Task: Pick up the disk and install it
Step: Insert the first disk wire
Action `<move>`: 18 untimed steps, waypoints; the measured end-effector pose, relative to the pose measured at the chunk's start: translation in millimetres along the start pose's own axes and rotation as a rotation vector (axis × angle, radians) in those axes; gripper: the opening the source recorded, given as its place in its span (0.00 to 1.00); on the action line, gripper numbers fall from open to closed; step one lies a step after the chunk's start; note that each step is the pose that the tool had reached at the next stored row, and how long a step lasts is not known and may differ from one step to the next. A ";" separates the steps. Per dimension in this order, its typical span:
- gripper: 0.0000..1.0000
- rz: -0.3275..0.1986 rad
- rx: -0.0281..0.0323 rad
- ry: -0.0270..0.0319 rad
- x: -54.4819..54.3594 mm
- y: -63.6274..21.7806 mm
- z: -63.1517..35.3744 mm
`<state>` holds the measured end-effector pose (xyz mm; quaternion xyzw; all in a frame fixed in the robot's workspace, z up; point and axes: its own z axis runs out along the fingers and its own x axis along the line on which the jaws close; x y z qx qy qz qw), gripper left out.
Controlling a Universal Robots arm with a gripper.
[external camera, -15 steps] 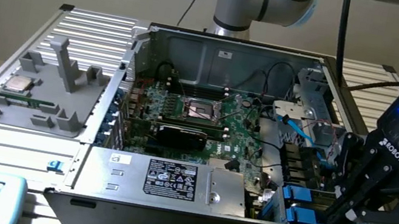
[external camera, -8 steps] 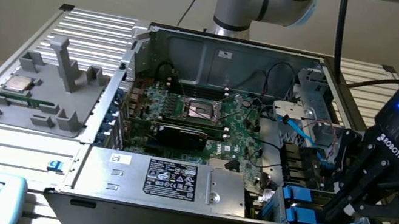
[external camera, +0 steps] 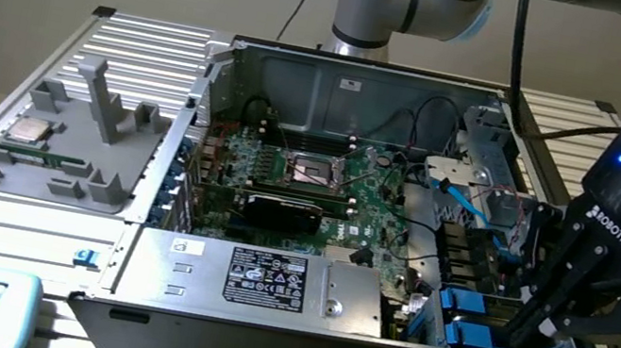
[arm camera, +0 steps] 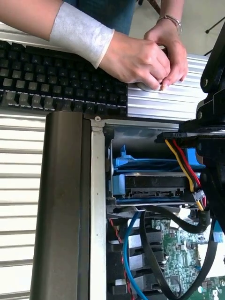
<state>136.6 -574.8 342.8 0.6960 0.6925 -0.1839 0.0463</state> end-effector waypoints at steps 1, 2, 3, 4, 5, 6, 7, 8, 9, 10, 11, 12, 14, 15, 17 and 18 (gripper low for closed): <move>0.16 0.001 0.0010 -0.0079 1.2 0.0 -0.4; 0.16 0.002 0.0022 -0.0127 2.6 0.0 -0.8; 0.16 0.002 0.0034 -0.0146 4.3 0.0 -1.3; 0.16 0.002 0.0047 -0.0152 6.1 0.0 -1.9; 0.16 0.001 0.0059 -0.0157 7.8 0.0 -2.4; 0.16 0.001 0.0071 -0.0163 9.4 0.0 -2.9; 0.16 0.001 0.0082 -0.0169 11.0 0.0 -3.4; 0.16 0.000 0.0093 -0.0177 12.6 0.1 -4.0; 0.16 0.000 0.0104 -0.0185 14.0 0.2 -4.4; 0.16 0.000 0.0116 -0.0193 15.1 0.5 -4.8; 0.16 0.000 0.0130 -0.0199 15.9 0.9 -5.1; 0.16 -0.001 0.0144 -0.0205 16.7 1.4 -5.4; 0.16 0.000 0.0153 -0.0215 17.3 1.7 -5.7; 0.16 0.000 0.0154 -0.0214 17.3 1.7 -5.7; 0.16 0.000 0.0154 -0.0215 17.3 1.7 -5.7; 0.16 0.000 0.0156 -0.0216 17.4 2.0 -5.8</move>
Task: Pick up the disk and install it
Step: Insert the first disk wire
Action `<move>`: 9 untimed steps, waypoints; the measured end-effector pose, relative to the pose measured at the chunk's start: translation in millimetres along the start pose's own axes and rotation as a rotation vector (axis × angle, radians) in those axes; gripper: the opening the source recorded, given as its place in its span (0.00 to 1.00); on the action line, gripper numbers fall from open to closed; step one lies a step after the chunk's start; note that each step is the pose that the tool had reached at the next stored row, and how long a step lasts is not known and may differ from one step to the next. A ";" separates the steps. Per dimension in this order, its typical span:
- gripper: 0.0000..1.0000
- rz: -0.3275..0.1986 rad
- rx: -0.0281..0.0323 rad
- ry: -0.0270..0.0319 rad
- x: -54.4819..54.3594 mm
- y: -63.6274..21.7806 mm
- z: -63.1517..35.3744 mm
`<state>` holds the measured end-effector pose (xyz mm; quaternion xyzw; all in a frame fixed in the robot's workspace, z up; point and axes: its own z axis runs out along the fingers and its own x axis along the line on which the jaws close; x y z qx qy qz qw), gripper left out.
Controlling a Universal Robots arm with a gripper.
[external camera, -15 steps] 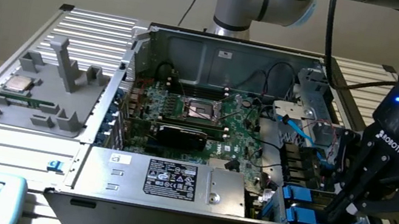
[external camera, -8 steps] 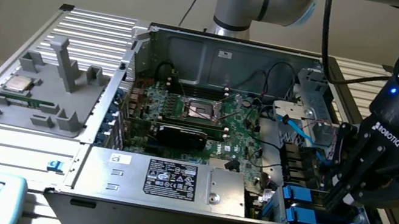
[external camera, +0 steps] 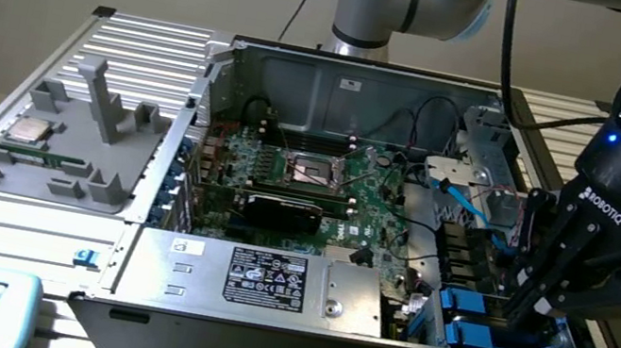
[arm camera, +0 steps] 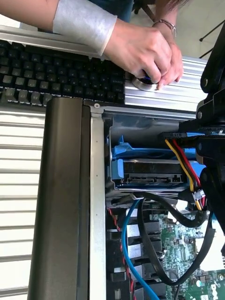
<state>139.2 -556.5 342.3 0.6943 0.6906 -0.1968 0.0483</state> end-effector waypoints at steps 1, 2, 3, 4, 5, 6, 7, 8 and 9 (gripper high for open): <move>0.16 0.000 0.0012 0.0000 0.2 0.7 -0.2; 0.16 0.000 0.0033 0.0001 0.4 1.1 -0.4; 0.16 0.001 0.0055 0.0003 0.8 1.4 -0.6; 0.16 0.001 0.0084 0.0006 1.2 1.7 -0.8; 0.16 0.002 0.0115 0.0008 1.6 1.9 -0.9; 0.16 0.003 0.0148 0.0010 2.1 2.2 -1.1; 0.16 0.003 0.0181 0.0013 2.5 2.4 -1.3; 0.16 0.004 0.0214 0.0017 2.9 2.6 -1.4; 0.16 0.006 0.0244 0.0020 3.1 2.8 -1.5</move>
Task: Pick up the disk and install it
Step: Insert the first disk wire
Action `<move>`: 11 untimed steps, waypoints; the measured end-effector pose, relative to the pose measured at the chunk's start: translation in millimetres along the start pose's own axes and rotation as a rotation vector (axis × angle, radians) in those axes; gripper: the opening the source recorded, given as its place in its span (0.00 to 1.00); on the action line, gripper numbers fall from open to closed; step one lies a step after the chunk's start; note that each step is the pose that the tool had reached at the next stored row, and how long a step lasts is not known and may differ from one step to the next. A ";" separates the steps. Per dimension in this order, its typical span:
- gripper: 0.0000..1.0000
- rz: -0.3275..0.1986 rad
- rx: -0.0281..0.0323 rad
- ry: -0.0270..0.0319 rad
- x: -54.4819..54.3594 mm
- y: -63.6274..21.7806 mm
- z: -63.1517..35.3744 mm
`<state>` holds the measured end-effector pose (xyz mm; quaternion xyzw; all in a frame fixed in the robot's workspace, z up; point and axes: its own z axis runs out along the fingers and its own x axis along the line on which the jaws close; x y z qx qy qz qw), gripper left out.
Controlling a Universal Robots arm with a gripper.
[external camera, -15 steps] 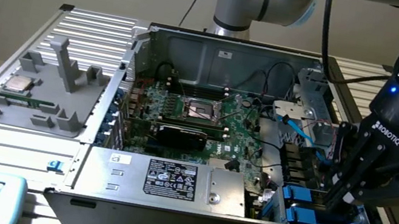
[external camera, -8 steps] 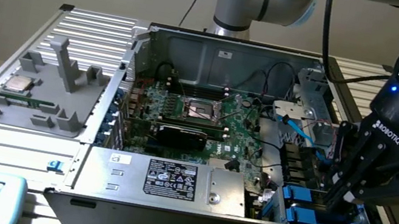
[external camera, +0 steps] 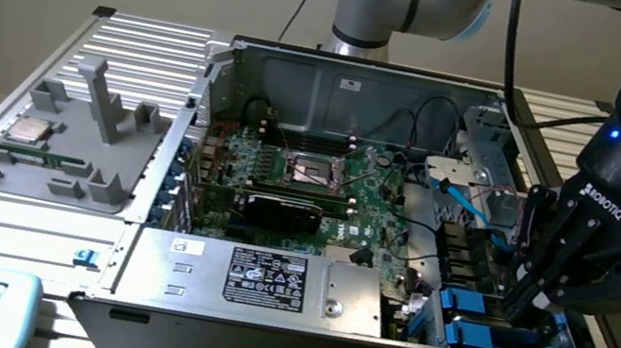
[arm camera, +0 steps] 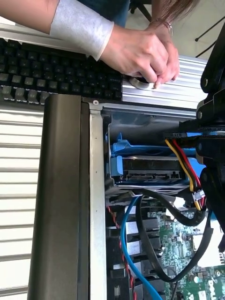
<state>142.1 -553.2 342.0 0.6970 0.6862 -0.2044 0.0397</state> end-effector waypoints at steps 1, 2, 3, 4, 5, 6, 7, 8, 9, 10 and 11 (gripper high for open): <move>0.16 0.002 0.0031 0.0005 0.1 0.2 -0.1; 0.16 0.004 0.0059 0.0009 0.2 0.4 -0.2; 0.16 0.006 0.0089 0.0012 0.3 0.7 -0.2; 0.16 0.008 0.0116 0.0015 0.4 0.9 -0.3; 0.16 0.010 0.0141 0.0015 0.4 1.2 -0.4; 0.16 0.012 0.0166 0.0008 0.4 1.5 -0.4; 0.16 0.015 0.0190 -0.0010 0.4 1.8 -0.5; 0.16 0.018 0.0216 -0.0042 0.4 2.1 -0.5; 0.16 0.023 0.0237 -0.0106 0.3 2.4 -0.6; 0.16 0.024 0.0239 -0.0127 0.3 2.4 -0.7; 0.16 0.024 0.0239 -0.0127 0.3 2.4 -0.7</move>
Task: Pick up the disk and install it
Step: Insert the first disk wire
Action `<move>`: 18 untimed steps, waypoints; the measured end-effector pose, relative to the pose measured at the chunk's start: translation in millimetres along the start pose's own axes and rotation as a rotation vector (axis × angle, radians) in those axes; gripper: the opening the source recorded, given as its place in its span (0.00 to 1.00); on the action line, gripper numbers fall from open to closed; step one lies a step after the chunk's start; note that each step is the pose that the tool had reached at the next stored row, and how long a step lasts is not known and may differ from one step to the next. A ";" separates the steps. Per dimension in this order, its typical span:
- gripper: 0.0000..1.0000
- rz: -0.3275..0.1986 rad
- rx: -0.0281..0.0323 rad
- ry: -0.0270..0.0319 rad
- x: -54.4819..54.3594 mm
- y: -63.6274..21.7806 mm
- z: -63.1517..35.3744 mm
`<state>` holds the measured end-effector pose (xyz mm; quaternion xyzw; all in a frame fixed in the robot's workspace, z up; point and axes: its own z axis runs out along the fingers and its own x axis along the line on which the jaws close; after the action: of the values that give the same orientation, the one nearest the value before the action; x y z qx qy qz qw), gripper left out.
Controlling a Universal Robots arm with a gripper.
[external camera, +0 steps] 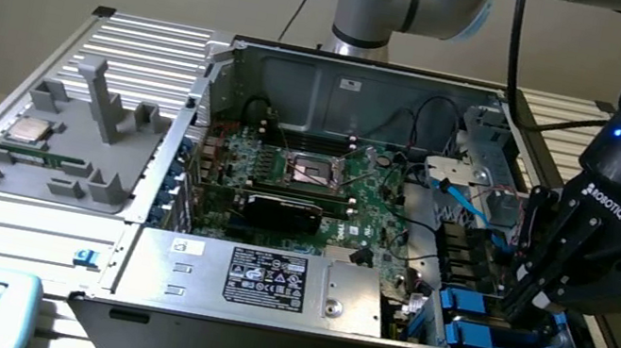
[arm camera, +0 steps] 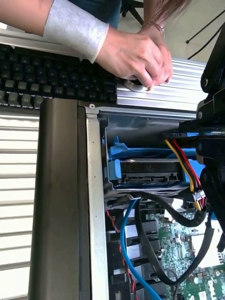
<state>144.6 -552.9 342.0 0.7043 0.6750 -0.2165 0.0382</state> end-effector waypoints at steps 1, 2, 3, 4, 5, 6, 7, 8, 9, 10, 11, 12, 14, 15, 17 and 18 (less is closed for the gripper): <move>0.16 0.001 0.0003 -0.0007 0.1 0.0 0.0; 0.16 0.005 0.0016 -0.0030 0.1 0.1 0.0; 0.16 0.012 0.0042 -0.0046 0.1 0.2 0.0; 0.16 0.020 0.0071 -0.0053 0.1 0.2 0.0; 0.16 0.028 0.0101 -0.0052 0.1 0.2 0.1; 0.16 0.037 0.0133 -0.0047 0.2 0.2 0.2; 0.16 0.044 0.0159 -0.0053 0.2 0.2 0.2; 0.16 0.045 0.0161 -0.0058 0.2 0.1 0.2; 0.16 0.045 0.0161 -0.0059 0.2 0.1 0.2; 0.16 0.046 0.0165 -0.0058 0.2 0.1 0.2; 0.16 0.050 0.0187 -0.0047 0.2 0.3 0.2; 0.16 0.055 0.0213 -0.0032 0.3 0.4 0.4; 0.16 0.067 0.0269 -0.0015 0.5 0.6 0.7; 0.16 0.073 0.0297 -0.0015 0.5 0.8 0.8; 0.16 0.084 0.0357 -0.0033 0.6 1.1 1.0; 0.16 0.088 0.0384 -0.0053 0.6 1.4 1.0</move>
<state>145.6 -552.8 340.5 0.7331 0.6392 -0.2294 0.0359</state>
